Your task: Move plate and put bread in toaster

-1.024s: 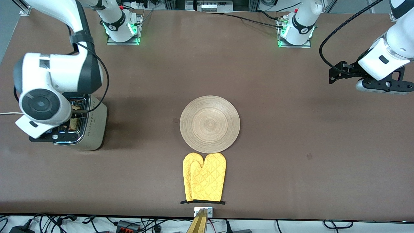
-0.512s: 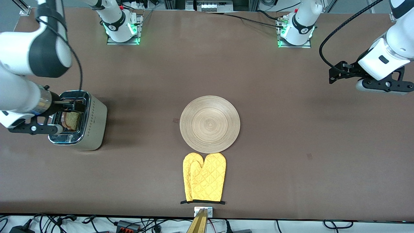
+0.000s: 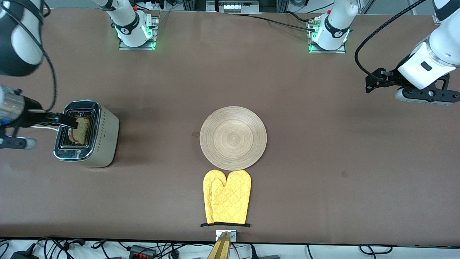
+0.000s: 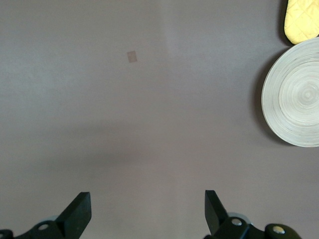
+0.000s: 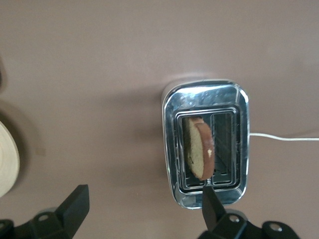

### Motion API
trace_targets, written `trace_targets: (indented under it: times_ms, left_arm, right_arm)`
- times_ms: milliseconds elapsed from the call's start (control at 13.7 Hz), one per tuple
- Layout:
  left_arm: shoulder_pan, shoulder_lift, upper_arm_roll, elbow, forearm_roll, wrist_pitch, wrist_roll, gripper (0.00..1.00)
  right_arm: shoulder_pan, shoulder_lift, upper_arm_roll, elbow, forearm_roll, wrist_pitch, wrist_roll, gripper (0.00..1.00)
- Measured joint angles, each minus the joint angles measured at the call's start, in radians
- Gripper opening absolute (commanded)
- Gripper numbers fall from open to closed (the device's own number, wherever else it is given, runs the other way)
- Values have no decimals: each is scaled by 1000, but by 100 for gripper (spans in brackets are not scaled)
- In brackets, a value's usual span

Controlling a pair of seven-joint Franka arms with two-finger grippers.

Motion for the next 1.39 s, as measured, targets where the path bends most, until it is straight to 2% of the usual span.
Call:
trace_targets:
  times_ms: [220,293,659,1024,1171,1390]
  left_arm:
    - [3,0,1,0,0,-1,0,100]
    - [3,0,3,0,0,-1,0,100]
    - [3,0,5,0,0,-1,0,100]
    - [3,0,5,0,0,-2,0,100]
    - [3,0,5,0,0,-2,0,100]
    - [3,0,5,0,0,-2,0,100]
  right_arm:
    - [-193,-45,187,0,-11,2,1,100]
    - [-229,-57,216,-18,-18,13,0,100]
    - [-244,-125,243,-171,-75,98,-33,100]
    - [-243,-308,249,-472,-111,266,-47,100]
    - [-243,-357,256,-521,-116,268,-47,100]
    - [-243,-375,257,-529,-116,250,-48,100]
